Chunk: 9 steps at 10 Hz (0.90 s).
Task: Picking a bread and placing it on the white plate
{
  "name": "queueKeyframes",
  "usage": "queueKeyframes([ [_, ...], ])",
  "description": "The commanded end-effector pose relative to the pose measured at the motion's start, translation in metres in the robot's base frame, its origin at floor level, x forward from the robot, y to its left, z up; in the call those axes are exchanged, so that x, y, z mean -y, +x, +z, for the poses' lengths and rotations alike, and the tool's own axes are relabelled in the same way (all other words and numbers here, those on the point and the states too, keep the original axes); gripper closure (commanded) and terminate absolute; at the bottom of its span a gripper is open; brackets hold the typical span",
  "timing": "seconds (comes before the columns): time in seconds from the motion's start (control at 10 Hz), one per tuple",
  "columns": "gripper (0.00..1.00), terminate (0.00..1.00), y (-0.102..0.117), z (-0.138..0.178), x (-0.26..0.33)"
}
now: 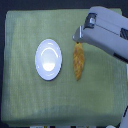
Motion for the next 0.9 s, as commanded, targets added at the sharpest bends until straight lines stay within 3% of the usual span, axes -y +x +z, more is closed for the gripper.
queueKeyframes([
  [0.0,0.0,0.0,0.01,-0.057,-0.036],
  [0.8,0.0,0.0,-0.005,-0.105,-0.04],
])
